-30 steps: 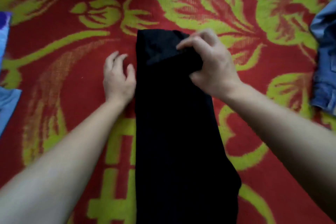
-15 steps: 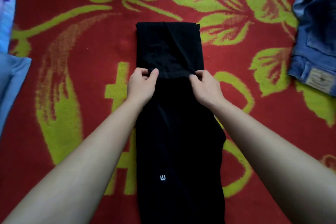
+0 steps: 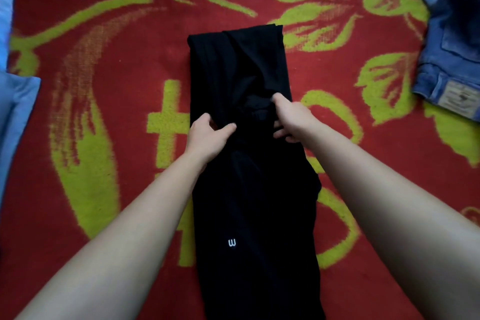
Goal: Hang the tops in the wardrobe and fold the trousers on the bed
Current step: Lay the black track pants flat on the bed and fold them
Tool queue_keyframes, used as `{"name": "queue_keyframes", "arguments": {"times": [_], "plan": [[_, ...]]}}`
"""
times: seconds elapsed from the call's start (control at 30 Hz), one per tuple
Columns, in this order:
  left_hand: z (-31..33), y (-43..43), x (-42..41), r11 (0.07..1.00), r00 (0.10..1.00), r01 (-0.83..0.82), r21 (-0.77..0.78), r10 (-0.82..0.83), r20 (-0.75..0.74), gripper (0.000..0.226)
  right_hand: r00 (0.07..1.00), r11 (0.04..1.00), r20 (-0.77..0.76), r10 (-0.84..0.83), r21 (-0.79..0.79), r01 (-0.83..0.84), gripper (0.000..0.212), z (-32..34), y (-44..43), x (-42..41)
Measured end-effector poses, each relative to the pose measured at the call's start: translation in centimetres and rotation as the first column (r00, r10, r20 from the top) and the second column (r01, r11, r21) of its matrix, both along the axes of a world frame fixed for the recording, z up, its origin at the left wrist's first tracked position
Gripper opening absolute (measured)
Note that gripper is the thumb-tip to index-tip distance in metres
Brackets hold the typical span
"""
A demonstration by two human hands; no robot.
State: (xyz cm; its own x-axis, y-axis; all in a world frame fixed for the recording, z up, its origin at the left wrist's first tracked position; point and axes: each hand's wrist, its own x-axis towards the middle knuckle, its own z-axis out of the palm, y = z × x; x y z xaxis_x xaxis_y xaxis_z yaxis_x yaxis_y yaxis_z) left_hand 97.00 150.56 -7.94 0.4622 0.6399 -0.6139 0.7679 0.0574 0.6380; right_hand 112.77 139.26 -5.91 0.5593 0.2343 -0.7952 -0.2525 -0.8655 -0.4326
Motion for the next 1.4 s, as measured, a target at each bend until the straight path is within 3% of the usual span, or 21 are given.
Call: {"name": "queue_keyframes", "arguments": {"times": [0.1,0.13,0.2,0.27,0.33,0.4,0.47,0.53,0.6,0.67,0.77,0.83,0.87,0.93,0.97,1.1,1.13,1.27,1.4], "plan": [[0.4,-0.1,0.0,0.999,0.998,-0.043,-0.009,0.044,0.041,0.041,0.915,0.969,0.327,0.238,-0.144,-0.201,0.05,-0.7,-0.2,0.1],[0.5,0.0,0.0,0.998,0.997,-0.057,-0.014,0.058,0.053,0.036,0.889,0.96,0.369,0.272,-0.168,-0.224,0.045,-1.0,-0.4,0.1],[0.6,0.5,0.1,0.996,0.998,-0.055,-0.075,0.058,0.034,0.031,0.891,0.942,0.322,0.321,-0.205,-0.265,0.036,-1.5,-0.4,0.7],[0.8,1.7,0.8,0.993,0.999,-0.044,-0.107,0.044,-0.008,0.034,0.91,0.917,0.182,0.373,-0.222,-0.331,0.043,-1.2,0.3,1.9],[1.3,3.3,1.8,0.993,0.996,-0.085,0.076,0.085,0.006,0.039,0.913,0.918,0.173,0.368,-0.221,-0.329,0.059,-0.1,1.2,3.4],[2.0,5.4,3.5,0.941,0.975,-0.222,0.255,0.206,0.087,0.046,0.873,0.95,0.386,0.298,-0.208,-0.232,0.06,0.8,2.4,5.2],[2.4,7.5,6.0,0.919,0.939,-0.34,0.202,0.318,0.133,0.061,0.849,0.991,0.511,0.135,-0.06,-0.122,0.055,1.0,4.1,6.7],[2.5,9.3,8.5,0.926,0.92,-0.377,0.029,0.371,0.123,0.081,0.893,0.995,0.44,0.095,-0.028,-0.093,0.067,0.4,6.2,8.0],[1.4,10.7,10.0,0.905,0.895,-0.413,-0.105,0.425,0.135,0.085,0.916,0.992,0.381,0.127,-0.04,-0.121,0.066,-0.7,7.6,9.0],[0.2,11.4,10.3,0.882,0.87,-0.448,-0.147,0.468,0.158,0.063,0.926,0.994,0.364,0.103,-0.016,-0.104,0.05,-1.8,7.6,9.8],[-1.8,12.2,10.3,0.856,0.834,-0.487,-0.173,0.515,0.2,0.012,0.949,0.989,0.292,-0.119,0.125,0.086,0.042,-3.6,7.1,11.0],[-2.2,12.6,10.3,0.857,0.829,-0.485,-0.175,0.514,0.22,0.017,0.946,0.966,0.236,-0.223,0.184,0.182,0.057,-6.9,6.7,13.4],[-2.2,12.7,10.3,0.855,0.825,-0.48,-0.195,0.516,0.23,0.018,0.948,0.961,0.209,-0.239,0.193,0.2,0.077,-6.8,6.6,13.6],[-2.0,12.5,9.9,0.857,0.825,-0.447,-0.256,0.505,0.252,0.039,0.969,0.964,0.138,-0.203,0.201,0.173,0.112,-4.3,6.3,12.3],[-2.0,12.3,9.4,0.864,0.835,-0.423,-0.274,0.489,0.254,0.053,0.977,0.971,0.141,-0.161,0.2,0.131,0.112,-2.5,6.3,11.2],[-2.0,13.0,8.0,0.893,0.874,-0.315,-0.32,0.405,0.269,0.085,0.998,0.952,0.058,0.035,0.301,-0.051,0.043,-1.7,5.7,10.6],[-1.8,13.0,8.0,0.902,0.886,-0.285,-0.323,0.377,0.269,0.085,0.996,0.95,0.061,0.059,0.305,-0.074,0.035,-1.9,5.8,10.8],[-1.4,11.9,8.7,0.941,0.916,-0.236,-0.244,0.299,0.266,0.046,0.999,0.936,0.047,0.008,0.351,-0.024,0.039,-1.5,5.7,10.7],[0.5,10.6,8.5,0.924,0.88,-0.26,-0.282,0.346,0.325,0.043,0.996,0.887,0.015,-0.091,0.456,0.074,0.036,-0.1,4.6,9.7]]}}
